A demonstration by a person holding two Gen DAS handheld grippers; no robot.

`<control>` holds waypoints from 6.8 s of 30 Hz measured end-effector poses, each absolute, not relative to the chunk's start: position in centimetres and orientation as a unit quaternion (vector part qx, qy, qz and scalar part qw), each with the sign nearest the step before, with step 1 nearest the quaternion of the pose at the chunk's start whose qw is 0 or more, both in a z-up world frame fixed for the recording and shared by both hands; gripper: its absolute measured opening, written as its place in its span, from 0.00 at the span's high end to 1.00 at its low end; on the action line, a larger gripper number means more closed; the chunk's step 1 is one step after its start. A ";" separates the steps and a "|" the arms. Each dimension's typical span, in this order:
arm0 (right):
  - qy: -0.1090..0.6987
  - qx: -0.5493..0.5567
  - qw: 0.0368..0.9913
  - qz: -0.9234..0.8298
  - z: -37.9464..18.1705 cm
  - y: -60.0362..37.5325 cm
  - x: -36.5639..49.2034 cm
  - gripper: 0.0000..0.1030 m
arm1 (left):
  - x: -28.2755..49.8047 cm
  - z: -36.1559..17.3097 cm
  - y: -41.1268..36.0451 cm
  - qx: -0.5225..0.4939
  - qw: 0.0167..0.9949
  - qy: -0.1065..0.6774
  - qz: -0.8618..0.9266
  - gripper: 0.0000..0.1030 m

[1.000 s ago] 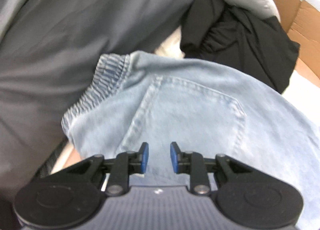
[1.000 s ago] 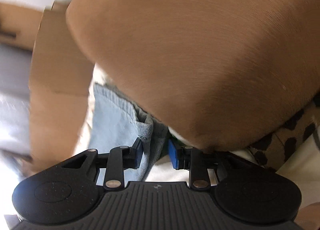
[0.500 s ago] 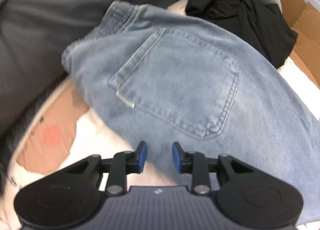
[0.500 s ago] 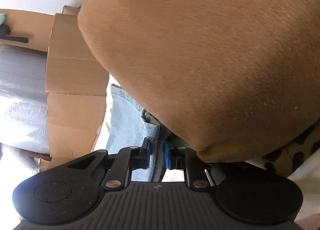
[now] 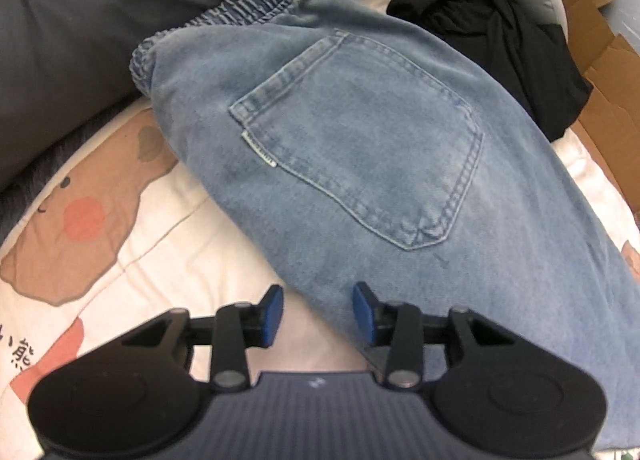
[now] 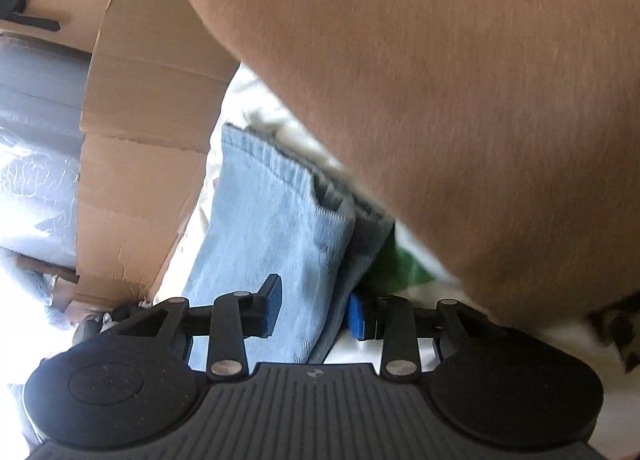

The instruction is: Fold clothes

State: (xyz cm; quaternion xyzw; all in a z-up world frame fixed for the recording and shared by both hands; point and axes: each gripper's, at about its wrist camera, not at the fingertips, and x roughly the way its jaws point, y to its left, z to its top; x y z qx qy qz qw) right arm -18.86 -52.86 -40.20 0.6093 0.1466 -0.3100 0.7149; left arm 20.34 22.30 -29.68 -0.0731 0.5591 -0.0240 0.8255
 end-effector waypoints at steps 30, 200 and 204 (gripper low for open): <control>0.138 0.575 0.735 -0.332 -38.7 -53.2 -12.4 0.94 | 16.2 -31.0 24.4 -0.224 0.773 0.587 -0.089 0.57; 0.381 0.402 0.674 -0.489 -33.3 -34.2 -34.1 0.69 | 22.8 -30.6 -9.6 0.057 0.700 0.630 -0.331 0.56; 0.416 0.391 0.663 -0.485 -35.6 -35.3 -33.0 0.73 | 23.1 -31.8 -9.7 0.072 0.711 0.624 -0.317 0.56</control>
